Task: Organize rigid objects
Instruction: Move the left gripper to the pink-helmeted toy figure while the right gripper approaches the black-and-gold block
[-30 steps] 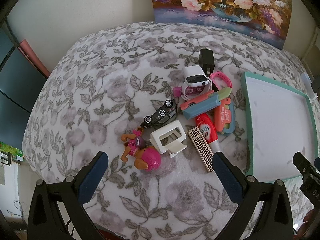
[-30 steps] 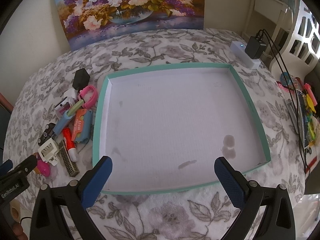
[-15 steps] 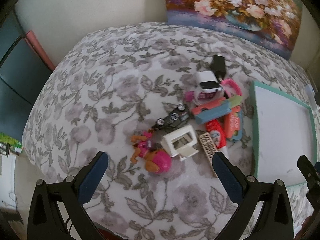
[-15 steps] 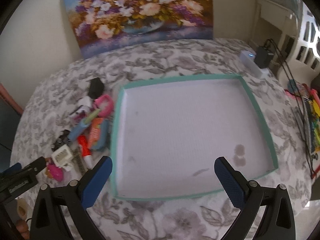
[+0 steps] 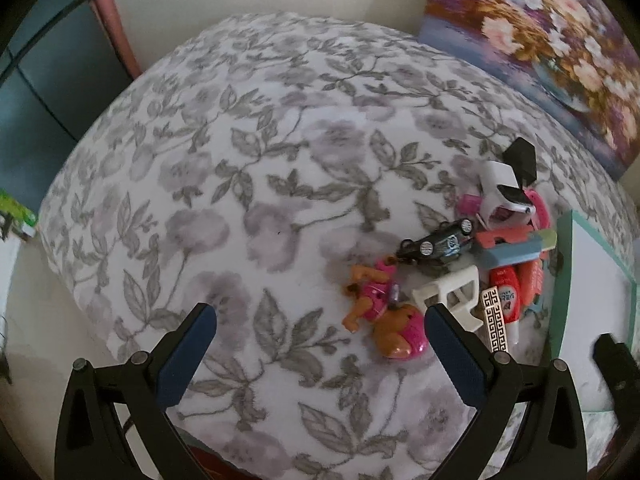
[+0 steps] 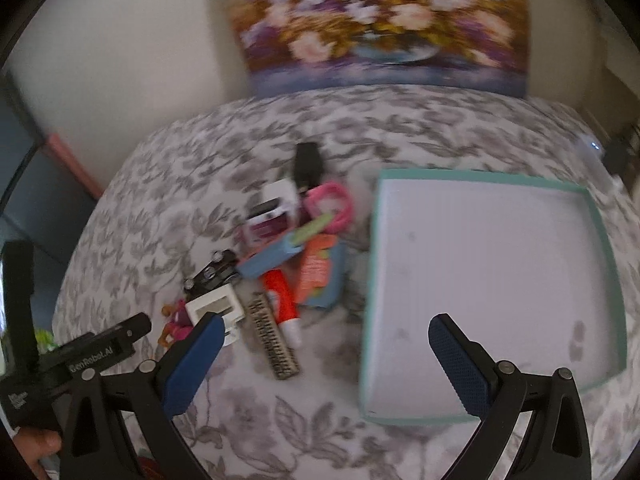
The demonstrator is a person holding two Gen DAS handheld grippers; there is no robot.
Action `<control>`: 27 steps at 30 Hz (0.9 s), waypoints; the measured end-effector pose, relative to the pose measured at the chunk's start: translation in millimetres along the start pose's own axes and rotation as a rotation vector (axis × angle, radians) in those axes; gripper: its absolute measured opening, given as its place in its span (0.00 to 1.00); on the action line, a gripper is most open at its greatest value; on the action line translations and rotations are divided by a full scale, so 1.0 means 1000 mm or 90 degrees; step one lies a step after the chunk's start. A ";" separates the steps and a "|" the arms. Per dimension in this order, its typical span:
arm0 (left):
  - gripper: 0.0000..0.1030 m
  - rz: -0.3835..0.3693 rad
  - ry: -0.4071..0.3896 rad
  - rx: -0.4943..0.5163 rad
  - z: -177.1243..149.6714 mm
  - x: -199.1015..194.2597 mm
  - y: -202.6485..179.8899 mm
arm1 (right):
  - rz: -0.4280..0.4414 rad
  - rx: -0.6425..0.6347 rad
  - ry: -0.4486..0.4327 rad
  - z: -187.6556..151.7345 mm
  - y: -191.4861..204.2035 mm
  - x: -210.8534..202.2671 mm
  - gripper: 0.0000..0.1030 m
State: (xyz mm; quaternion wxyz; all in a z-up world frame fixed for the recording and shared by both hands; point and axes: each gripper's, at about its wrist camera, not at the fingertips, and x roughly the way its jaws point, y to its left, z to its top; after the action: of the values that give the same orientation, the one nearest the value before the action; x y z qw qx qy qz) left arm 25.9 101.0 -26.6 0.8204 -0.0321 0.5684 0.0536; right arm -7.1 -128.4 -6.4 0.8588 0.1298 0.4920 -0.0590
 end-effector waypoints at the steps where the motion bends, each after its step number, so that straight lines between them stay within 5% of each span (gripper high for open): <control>1: 1.00 -0.001 0.002 -0.007 0.000 0.002 0.003 | 0.001 -0.011 0.007 0.000 0.005 0.004 1.00; 10: 1.00 -0.037 0.027 0.003 -0.001 0.017 0.006 | -0.016 -0.074 0.079 -0.010 0.032 0.044 0.95; 23: 0.99 -0.076 0.067 0.059 -0.009 0.032 -0.019 | -0.025 -0.081 0.068 -0.011 0.024 0.033 0.95; 27: 0.82 -0.088 0.083 0.076 -0.011 0.040 -0.029 | -0.020 -0.072 0.071 -0.011 0.021 0.031 0.95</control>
State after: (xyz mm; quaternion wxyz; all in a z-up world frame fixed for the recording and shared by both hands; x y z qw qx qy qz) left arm 33.1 72.9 -68.7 0.7838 -0.0255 0.6193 -0.0391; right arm 4.3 -103.9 -35.3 0.8349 0.0764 0.5438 -0.0369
